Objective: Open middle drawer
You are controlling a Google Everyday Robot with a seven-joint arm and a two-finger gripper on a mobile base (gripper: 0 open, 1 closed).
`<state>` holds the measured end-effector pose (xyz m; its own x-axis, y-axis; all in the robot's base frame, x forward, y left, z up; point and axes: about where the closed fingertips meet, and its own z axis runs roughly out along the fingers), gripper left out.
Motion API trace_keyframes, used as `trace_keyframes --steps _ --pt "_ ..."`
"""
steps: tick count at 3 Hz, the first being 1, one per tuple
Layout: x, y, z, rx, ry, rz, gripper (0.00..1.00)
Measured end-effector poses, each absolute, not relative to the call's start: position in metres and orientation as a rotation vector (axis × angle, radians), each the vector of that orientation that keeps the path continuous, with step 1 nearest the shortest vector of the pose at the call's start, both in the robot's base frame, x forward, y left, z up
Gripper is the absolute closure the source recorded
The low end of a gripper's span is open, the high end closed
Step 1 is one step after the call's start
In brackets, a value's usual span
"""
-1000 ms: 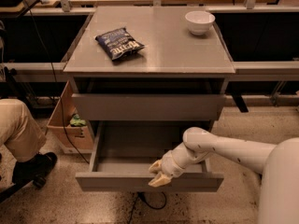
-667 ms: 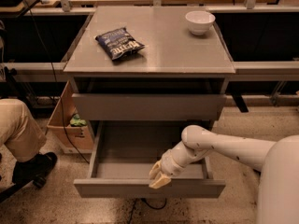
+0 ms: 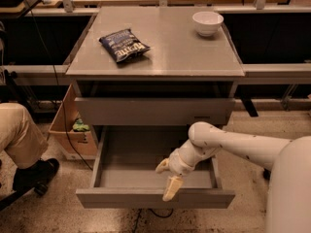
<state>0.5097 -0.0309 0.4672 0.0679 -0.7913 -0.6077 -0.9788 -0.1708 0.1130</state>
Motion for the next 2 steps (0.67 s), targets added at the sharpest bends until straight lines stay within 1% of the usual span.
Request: trace_keyframes --steps 1,2 --pt "0.529 -0.044 0.486 -2.067 1.775 0.708 0.0" --pt "0.55 -0.055 0.494 -2.044 1.778 0.633 0.15"
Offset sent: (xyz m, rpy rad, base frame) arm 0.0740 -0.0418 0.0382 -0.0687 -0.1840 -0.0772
